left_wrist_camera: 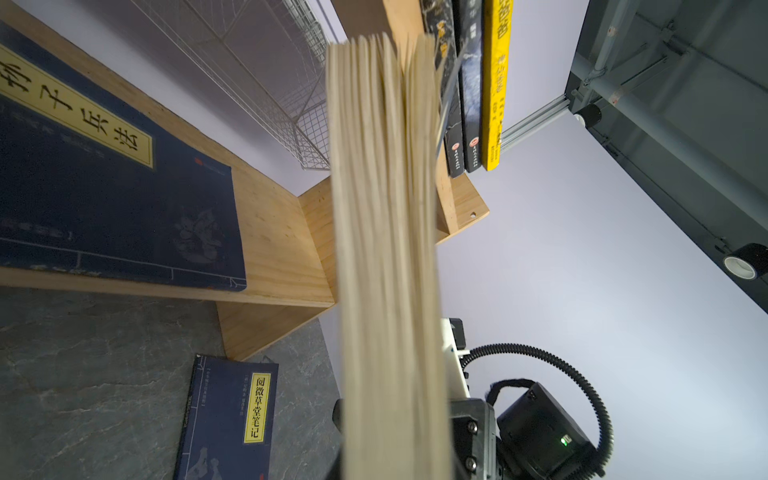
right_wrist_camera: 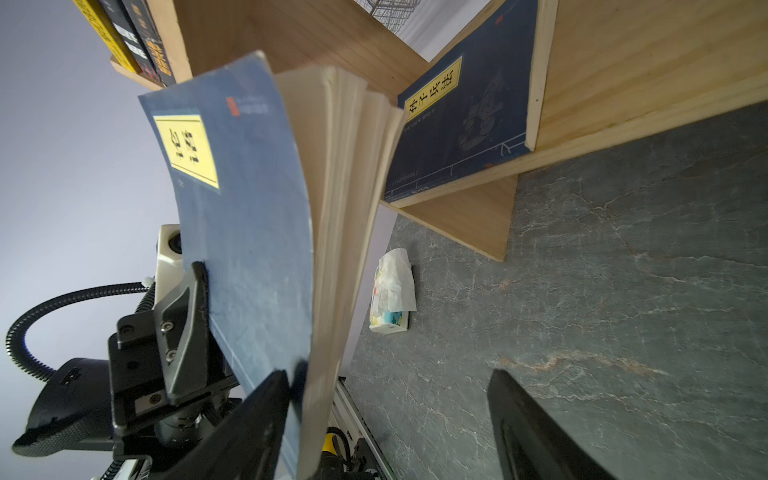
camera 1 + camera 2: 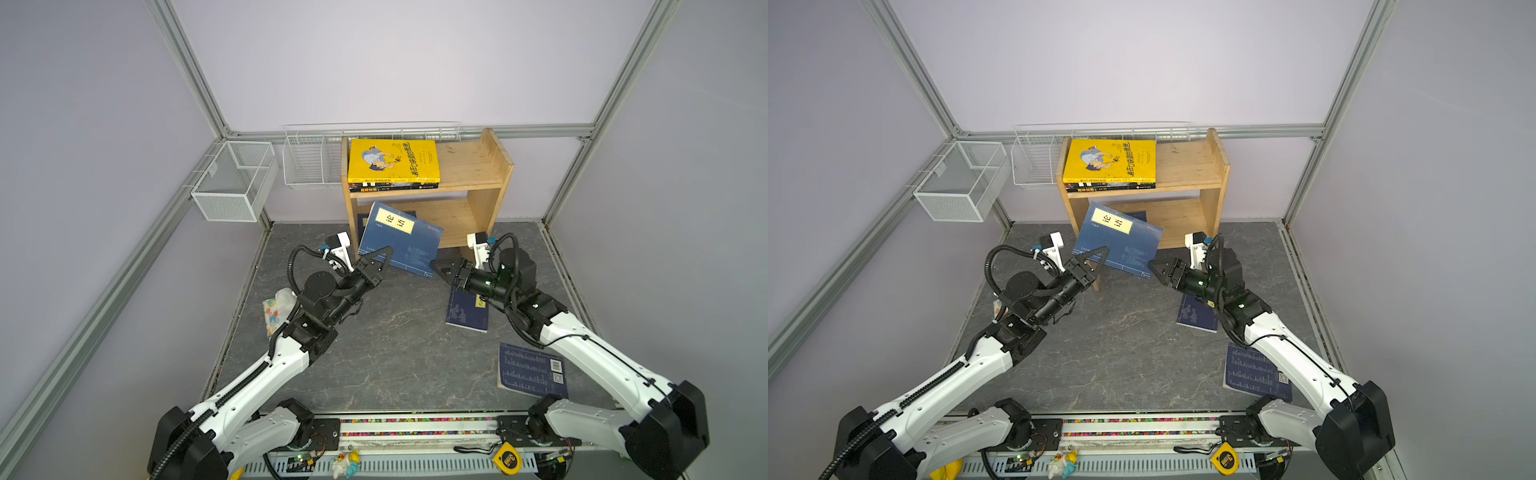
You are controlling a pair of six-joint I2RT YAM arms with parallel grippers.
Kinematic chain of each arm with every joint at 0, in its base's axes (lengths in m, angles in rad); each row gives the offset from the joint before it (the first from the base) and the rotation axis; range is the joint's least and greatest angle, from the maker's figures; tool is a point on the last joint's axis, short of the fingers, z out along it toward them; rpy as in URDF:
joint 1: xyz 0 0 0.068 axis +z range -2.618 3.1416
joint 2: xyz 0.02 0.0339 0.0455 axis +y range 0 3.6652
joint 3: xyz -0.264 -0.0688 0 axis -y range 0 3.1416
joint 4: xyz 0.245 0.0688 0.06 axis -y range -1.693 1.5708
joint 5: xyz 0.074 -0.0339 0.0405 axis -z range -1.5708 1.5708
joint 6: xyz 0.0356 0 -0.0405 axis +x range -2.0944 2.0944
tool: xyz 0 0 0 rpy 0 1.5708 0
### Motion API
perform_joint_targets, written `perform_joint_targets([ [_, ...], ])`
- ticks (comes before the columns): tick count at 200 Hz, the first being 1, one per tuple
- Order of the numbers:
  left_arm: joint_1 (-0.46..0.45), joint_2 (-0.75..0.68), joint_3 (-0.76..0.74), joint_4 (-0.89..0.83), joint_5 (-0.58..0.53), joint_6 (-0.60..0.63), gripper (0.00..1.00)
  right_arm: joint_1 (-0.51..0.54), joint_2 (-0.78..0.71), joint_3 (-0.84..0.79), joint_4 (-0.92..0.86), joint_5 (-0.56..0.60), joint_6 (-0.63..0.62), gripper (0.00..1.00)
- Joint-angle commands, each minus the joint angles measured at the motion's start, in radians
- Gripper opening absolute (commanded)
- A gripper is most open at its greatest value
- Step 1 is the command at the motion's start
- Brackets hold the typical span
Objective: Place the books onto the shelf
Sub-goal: 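Carry the blue book upright toward the lower shelf with both grippers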
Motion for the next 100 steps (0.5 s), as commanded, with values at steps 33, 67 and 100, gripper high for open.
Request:
perform_joint_targets([
  [33,0.004,0.044,0.000,0.162,-0.093,-0.045,0.00,0.012,0.096,-0.087,0.367,-0.095,0.200,0.71],
  [67,0.004,0.041,-0.016,0.171,-0.129,-0.041,0.00,0.017,0.150,-0.092,0.485,-0.149,0.265,0.57],
  [100,0.004,0.060,-0.029,0.200,-0.132,-0.056,0.00,0.019,0.174,-0.088,0.553,-0.148,0.282,0.45],
])
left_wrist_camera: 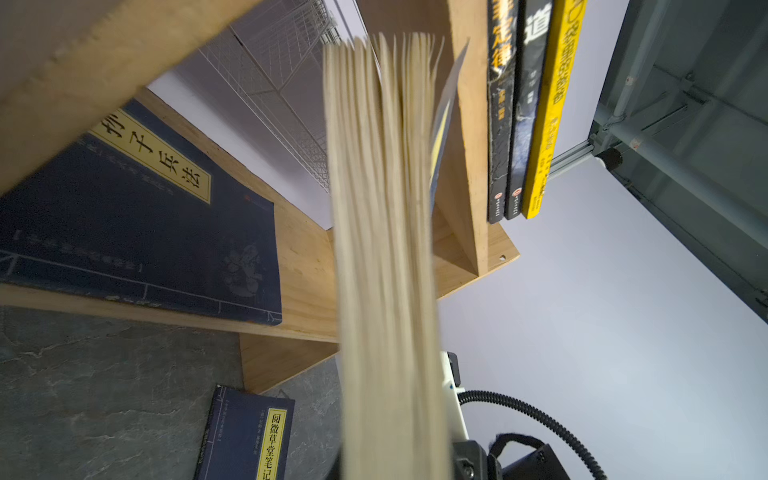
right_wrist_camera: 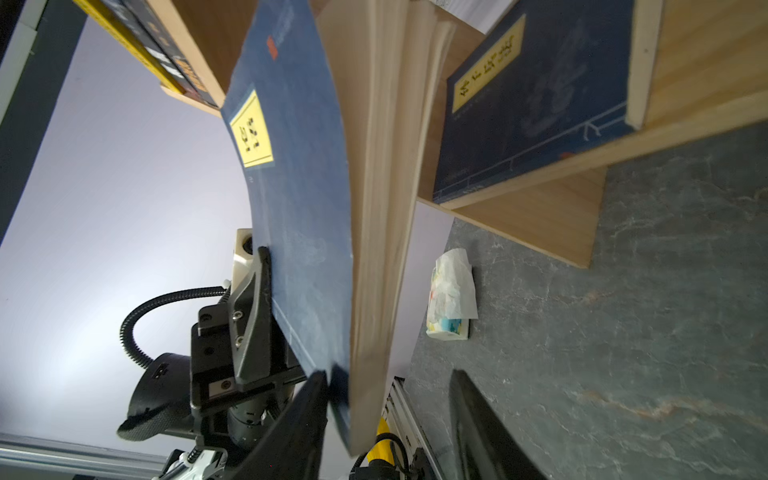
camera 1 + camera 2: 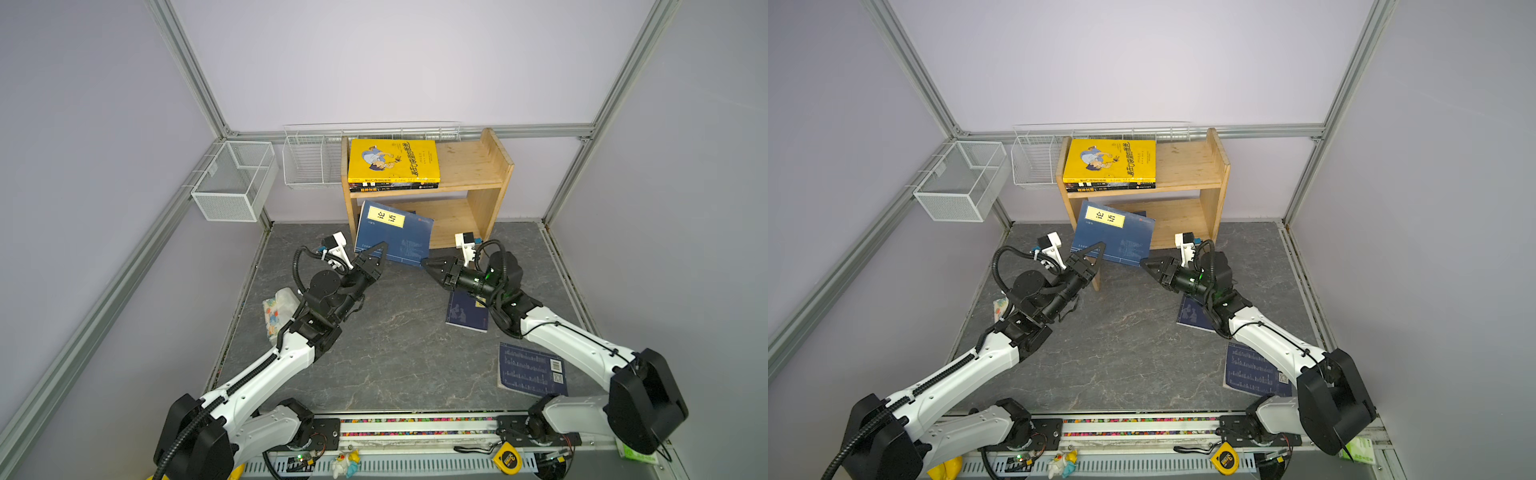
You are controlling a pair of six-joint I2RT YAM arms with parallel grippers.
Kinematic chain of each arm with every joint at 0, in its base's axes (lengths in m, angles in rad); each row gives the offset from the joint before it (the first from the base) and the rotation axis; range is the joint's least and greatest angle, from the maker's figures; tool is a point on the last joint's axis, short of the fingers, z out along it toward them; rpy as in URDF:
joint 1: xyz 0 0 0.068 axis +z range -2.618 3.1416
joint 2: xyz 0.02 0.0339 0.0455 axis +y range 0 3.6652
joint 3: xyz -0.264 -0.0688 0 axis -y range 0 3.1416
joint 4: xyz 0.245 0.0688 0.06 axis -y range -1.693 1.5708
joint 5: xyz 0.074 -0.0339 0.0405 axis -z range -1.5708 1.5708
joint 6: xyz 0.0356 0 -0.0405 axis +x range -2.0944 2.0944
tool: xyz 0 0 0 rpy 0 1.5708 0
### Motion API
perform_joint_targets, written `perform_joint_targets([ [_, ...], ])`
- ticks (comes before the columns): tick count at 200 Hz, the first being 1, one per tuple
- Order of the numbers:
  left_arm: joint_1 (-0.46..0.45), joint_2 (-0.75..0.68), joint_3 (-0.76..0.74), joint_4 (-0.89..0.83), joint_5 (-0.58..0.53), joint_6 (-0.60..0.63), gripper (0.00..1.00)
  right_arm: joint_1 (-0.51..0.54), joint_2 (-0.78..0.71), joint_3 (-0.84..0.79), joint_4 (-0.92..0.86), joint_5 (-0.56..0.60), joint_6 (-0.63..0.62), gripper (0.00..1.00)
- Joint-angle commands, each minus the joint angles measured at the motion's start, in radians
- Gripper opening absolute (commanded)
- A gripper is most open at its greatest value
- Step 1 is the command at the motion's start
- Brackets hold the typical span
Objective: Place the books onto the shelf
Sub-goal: 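Carry the blue book upright toward the lower shelf with both grippers, then push the blue book into the lower shelf with the right gripper while the left withdraws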
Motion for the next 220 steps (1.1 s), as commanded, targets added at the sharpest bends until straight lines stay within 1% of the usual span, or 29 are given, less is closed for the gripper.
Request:
perform_joint_targets([
  [1,0.000,0.009,-0.010,0.122,-0.017,-0.030,0.00,0.008,0.022,-0.010,0.129,-0.028,0.062,0.45],
  [8,-0.001,0.017,-0.016,0.138,-0.014,-0.030,0.00,0.009,0.032,-0.009,0.150,-0.029,0.073,0.43],
  [11,0.000,0.021,-0.016,0.144,-0.012,-0.056,0.00,0.009,0.037,-0.009,0.159,-0.030,0.079,0.43],
  [21,0.000,0.034,-0.018,0.160,-0.010,-0.070,0.00,0.008,0.051,-0.011,0.192,-0.032,0.099,0.40],
  [50,-0.001,0.058,-0.019,0.184,-0.005,-0.080,0.00,0.004,0.096,-0.007,0.280,-0.048,0.149,0.34],
  [66,0.000,0.064,-0.024,0.190,-0.011,-0.079,0.00,0.002,0.118,-0.006,0.335,-0.054,0.179,0.29],
  [77,0.000,0.064,-0.032,0.199,-0.016,-0.079,0.00,-0.004,0.128,-0.009,0.352,-0.053,0.188,0.24],
  [109,0.000,0.065,-0.034,0.179,-0.021,-0.079,0.00,-0.026,0.127,-0.011,0.329,-0.028,0.173,0.17],
  [122,0.000,0.059,-0.029,0.142,-0.026,-0.076,0.12,-0.042,0.118,0.002,0.279,-0.021,0.140,0.15],
  [134,0.000,0.046,-0.019,0.086,-0.037,-0.063,0.28,-0.054,0.102,0.030,0.182,-0.015,0.078,0.14],
  [147,0.002,0.017,-0.005,-0.013,-0.066,-0.048,0.42,-0.059,0.079,0.100,-0.007,0.001,-0.032,0.13],
  [162,0.021,-0.020,0.030,-0.180,-0.091,-0.047,0.58,-0.059,0.057,0.173,-0.209,0.038,-0.164,0.12],
  [164,0.024,-0.026,0.034,-0.204,-0.093,-0.023,0.61,-0.059,0.055,0.181,-0.233,0.045,-0.177,0.12],
  [174,0.043,-0.057,0.050,-0.291,-0.105,-0.002,0.66,-0.061,0.053,0.217,-0.304,0.069,-0.235,0.12],
  [187,0.073,-0.107,0.050,-0.355,-0.115,0.016,0.72,-0.067,0.064,0.251,-0.340,0.067,-0.268,0.11],
  [201,0.100,-0.170,0.048,-0.429,-0.135,0.040,0.76,-0.072,0.093,0.281,-0.343,0.053,-0.280,0.11],
  [220,0.116,-0.258,0.051,-0.534,-0.191,0.083,0.80,-0.074,0.146,0.332,-0.338,0.019,-0.296,0.11],
])
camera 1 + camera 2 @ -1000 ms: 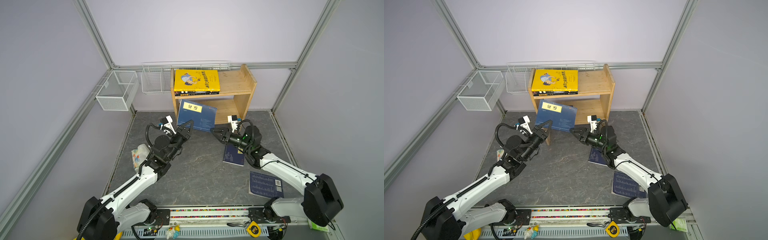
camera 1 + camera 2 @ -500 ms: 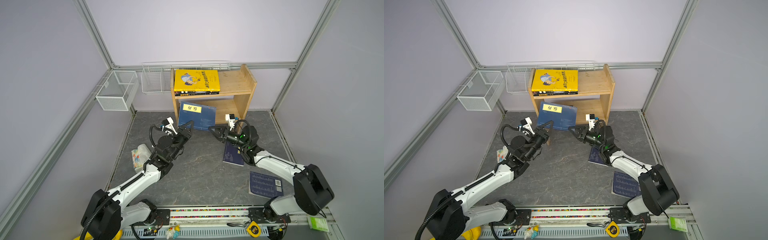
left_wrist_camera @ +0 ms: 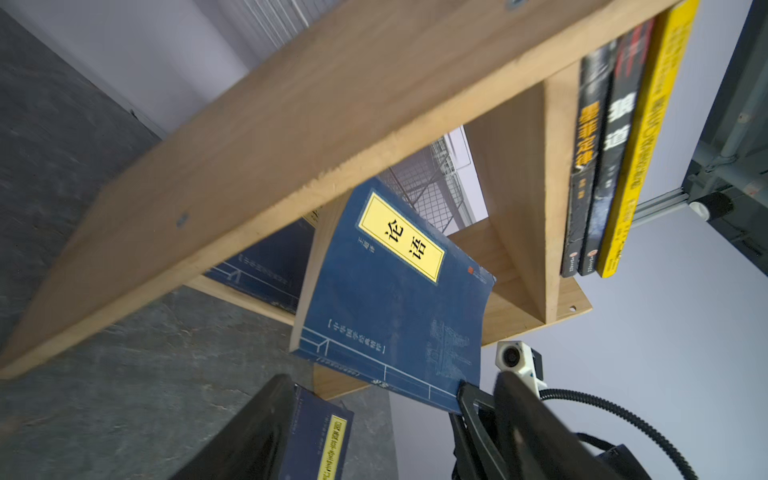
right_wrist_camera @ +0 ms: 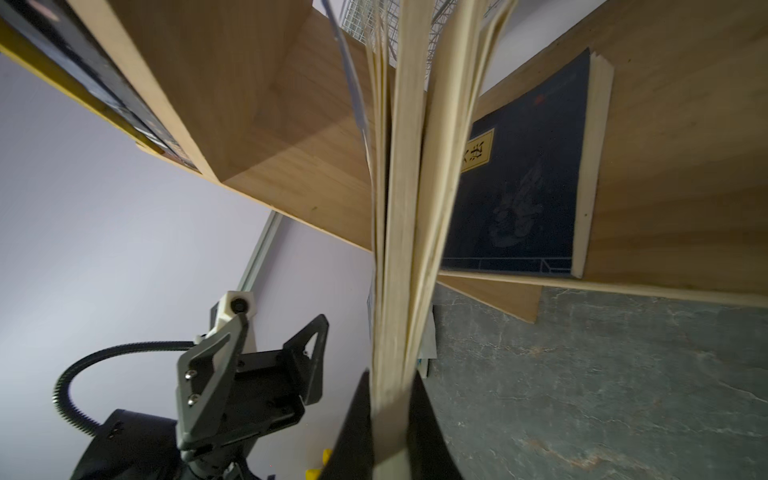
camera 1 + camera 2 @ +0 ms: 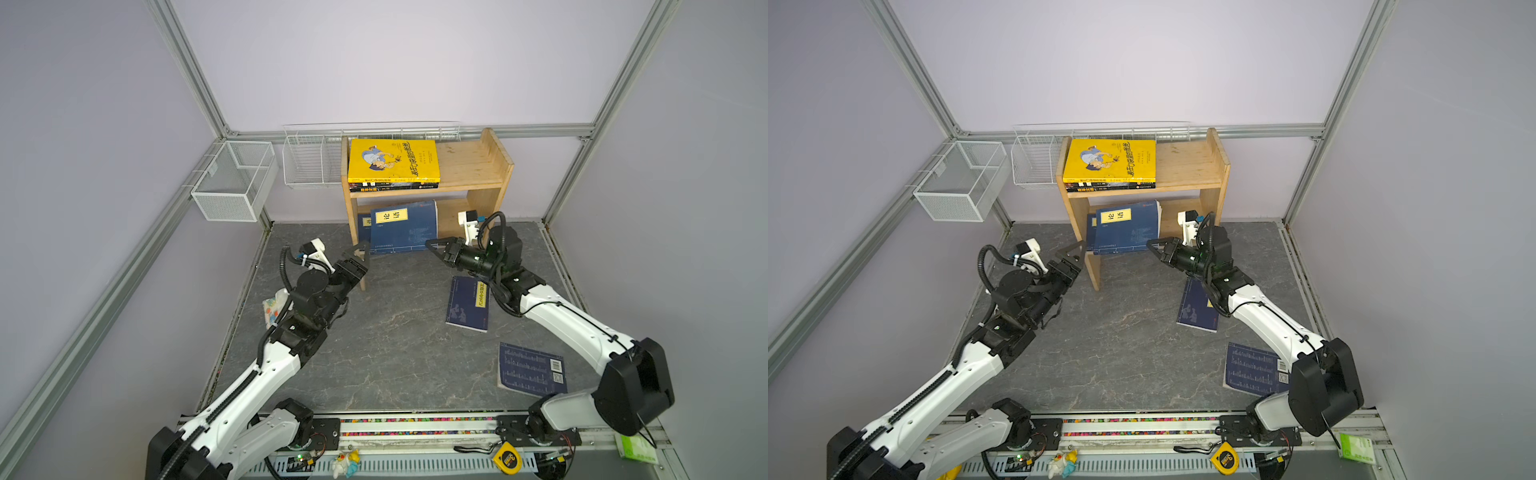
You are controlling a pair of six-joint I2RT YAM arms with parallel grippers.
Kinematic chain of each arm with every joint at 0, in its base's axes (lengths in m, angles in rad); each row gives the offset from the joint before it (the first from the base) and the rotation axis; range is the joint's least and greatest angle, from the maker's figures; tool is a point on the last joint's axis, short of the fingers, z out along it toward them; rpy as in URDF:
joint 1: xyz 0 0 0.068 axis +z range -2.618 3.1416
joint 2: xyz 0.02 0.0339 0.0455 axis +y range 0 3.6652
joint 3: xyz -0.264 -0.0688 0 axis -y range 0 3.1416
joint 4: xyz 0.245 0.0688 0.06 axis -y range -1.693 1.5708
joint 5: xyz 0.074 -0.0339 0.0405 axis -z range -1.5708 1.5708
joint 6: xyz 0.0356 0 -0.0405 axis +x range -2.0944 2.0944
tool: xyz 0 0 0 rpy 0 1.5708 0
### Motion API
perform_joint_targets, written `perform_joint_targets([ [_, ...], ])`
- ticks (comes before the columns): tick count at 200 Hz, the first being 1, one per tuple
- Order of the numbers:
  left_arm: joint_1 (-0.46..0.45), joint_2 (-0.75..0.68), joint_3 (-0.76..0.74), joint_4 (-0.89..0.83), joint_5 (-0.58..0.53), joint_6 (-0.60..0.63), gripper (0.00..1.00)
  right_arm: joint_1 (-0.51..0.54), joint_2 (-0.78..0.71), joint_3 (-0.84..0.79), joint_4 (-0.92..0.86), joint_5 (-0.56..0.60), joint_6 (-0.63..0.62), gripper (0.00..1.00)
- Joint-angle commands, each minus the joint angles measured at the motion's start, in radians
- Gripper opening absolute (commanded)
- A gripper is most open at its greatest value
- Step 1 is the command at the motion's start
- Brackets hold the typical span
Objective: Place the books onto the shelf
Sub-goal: 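Push the blue book into the lower shelf with the right gripper while the left withdraws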
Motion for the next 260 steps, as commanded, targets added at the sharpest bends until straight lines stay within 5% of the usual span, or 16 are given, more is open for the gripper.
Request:
perform_joint_targets([
  [1,0.018,-0.092,0.036,-0.195,-0.083,0.073,0.80,-0.004,0.051,0.068,-0.045,-0.019,-0.089,0.11],
  [65,0.032,-0.260,0.069,-0.461,-0.196,0.190,0.89,-0.010,0.181,0.165,0.009,-0.038,-0.071,0.11],
  [105,0.036,-0.209,0.144,-0.527,-0.071,0.319,1.00,-0.019,0.229,0.208,0.048,-0.064,-0.033,0.11],
  [260,0.050,-0.086,0.182,-0.530,-0.017,0.362,0.99,-0.027,0.333,0.344,-0.052,-0.168,-0.066,0.13],
])
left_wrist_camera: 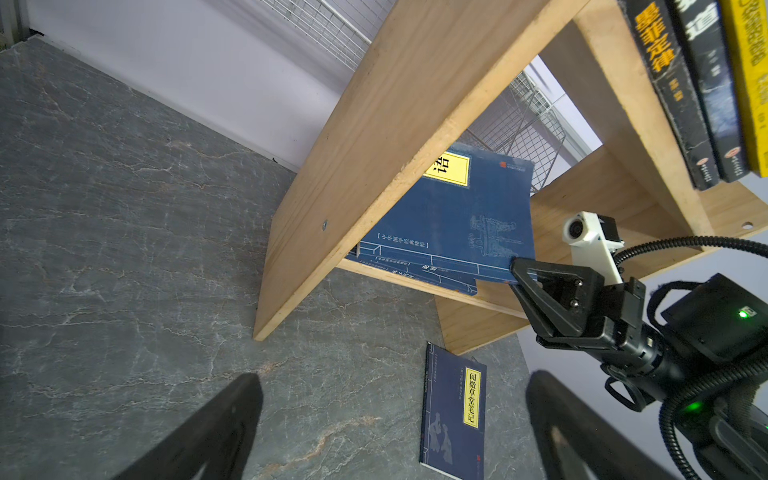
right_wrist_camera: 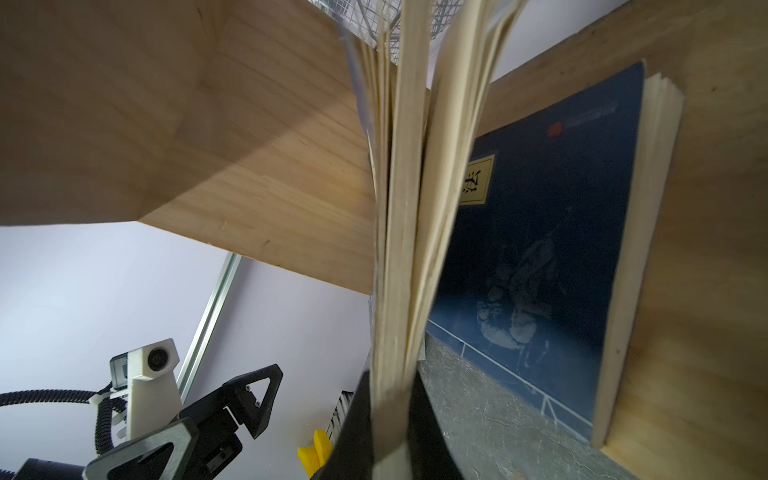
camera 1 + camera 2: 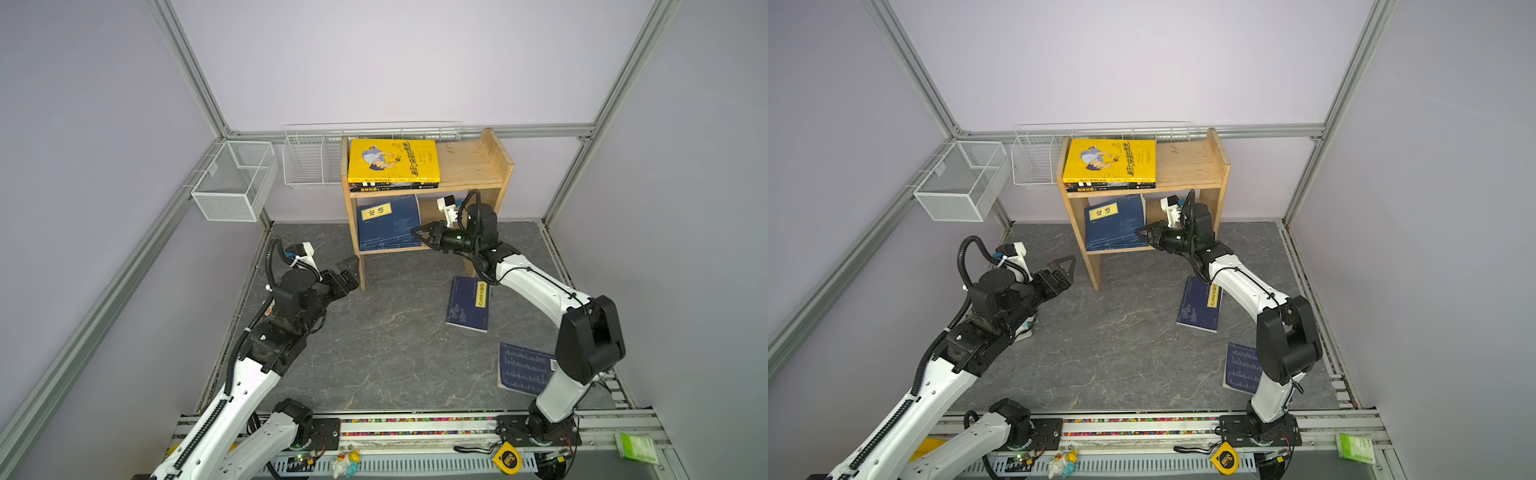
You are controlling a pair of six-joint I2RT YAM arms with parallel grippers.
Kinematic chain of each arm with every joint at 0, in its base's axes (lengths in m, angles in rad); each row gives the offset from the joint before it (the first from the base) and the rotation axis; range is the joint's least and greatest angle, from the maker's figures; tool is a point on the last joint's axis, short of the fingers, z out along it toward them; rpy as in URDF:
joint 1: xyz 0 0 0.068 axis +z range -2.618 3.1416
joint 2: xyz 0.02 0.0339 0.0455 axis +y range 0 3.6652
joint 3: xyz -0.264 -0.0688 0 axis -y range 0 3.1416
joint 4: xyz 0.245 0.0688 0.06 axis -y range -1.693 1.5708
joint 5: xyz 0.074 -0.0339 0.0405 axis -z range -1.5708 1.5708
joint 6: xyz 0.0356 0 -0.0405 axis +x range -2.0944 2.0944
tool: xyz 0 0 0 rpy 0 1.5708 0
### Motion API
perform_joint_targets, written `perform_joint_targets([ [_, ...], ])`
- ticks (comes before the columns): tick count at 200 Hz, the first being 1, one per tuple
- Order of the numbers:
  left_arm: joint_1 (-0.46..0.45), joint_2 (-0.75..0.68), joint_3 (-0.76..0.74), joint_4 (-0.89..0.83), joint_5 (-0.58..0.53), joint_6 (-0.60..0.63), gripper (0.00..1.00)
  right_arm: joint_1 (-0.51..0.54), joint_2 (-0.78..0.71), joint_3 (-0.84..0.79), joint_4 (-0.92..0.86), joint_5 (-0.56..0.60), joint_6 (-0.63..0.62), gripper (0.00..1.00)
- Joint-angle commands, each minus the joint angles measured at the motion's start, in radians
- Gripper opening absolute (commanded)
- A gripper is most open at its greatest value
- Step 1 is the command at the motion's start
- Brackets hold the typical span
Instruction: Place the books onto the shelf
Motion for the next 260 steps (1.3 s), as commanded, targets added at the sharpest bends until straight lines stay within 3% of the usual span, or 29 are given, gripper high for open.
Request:
perform_joint_targets([
  [1,0.009,0.002,0.031,-0.024,0.008,0.025,0.99,-0.001,0.015,0.036,0.025,-0.026,-0.015,0.13],
  [88,0.032,0.060,0.029,0.007,0.060,0.029,0.99,0.001,0.075,0.064,-0.006,-0.038,-0.027,0.13],
  [137,0.035,0.183,0.070,0.075,0.064,0.056,0.99,0.011,0.072,0.065,-0.111,0.024,-0.109,0.13],
  [198,0.083,0.349,0.108,0.255,0.050,0.053,0.99,0.020,0.090,0.088,-0.162,0.048,-0.144,0.13],
  [260,0.085,0.459,0.122,0.307,0.037,0.060,0.99,0.023,0.088,0.085,-0.185,0.076,-0.163,0.13],
])
